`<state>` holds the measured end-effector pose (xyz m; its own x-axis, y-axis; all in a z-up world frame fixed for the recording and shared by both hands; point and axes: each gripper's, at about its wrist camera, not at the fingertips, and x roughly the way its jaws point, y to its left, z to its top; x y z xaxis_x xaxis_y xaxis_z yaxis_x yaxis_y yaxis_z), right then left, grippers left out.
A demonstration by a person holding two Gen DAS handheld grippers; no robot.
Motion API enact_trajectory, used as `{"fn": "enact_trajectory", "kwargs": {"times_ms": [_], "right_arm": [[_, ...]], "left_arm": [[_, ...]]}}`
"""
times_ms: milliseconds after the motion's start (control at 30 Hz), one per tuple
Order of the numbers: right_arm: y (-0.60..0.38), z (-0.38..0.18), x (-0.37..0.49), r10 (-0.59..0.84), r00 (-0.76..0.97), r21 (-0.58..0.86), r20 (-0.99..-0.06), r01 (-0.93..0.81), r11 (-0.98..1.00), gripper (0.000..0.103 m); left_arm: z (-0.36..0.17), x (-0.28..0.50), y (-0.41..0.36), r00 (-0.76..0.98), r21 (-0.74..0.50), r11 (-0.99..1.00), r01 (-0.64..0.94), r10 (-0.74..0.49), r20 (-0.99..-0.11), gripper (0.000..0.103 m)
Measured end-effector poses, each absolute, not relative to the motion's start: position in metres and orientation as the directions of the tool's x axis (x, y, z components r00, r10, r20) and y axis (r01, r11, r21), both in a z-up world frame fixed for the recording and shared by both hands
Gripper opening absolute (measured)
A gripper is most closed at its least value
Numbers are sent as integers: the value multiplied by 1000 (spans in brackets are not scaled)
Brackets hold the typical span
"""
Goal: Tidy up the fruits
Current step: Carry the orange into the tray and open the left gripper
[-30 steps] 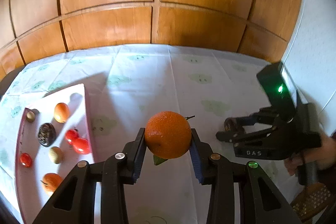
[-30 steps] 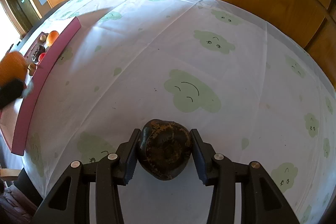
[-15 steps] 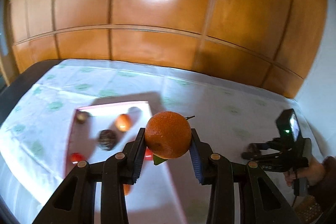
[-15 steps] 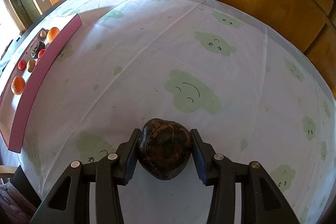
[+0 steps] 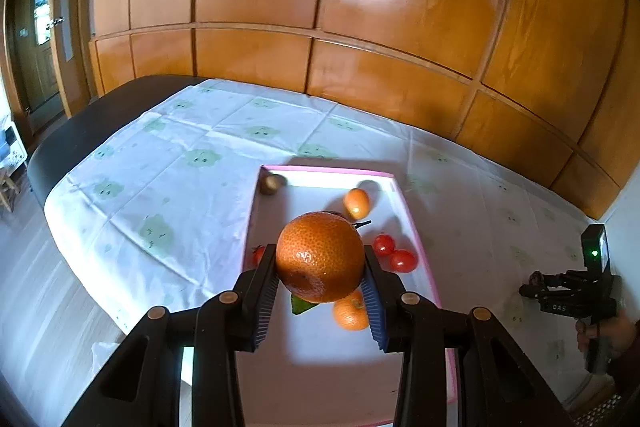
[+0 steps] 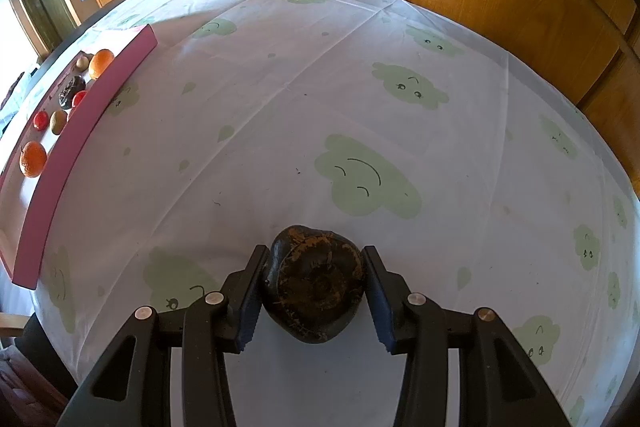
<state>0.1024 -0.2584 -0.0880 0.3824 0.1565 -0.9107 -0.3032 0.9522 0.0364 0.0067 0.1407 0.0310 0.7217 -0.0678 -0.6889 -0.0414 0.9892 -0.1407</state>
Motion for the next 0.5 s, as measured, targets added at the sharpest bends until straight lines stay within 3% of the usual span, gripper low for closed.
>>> {"fn": "enact_trajectory", "kwargs": {"times_ms": [500], "right_arm": [[-259,-88,102,155,387,34,-909,-302,953,47]], "left_arm": [[-20,49,141,621,-170,981,-97,-74,-781,40]]}}
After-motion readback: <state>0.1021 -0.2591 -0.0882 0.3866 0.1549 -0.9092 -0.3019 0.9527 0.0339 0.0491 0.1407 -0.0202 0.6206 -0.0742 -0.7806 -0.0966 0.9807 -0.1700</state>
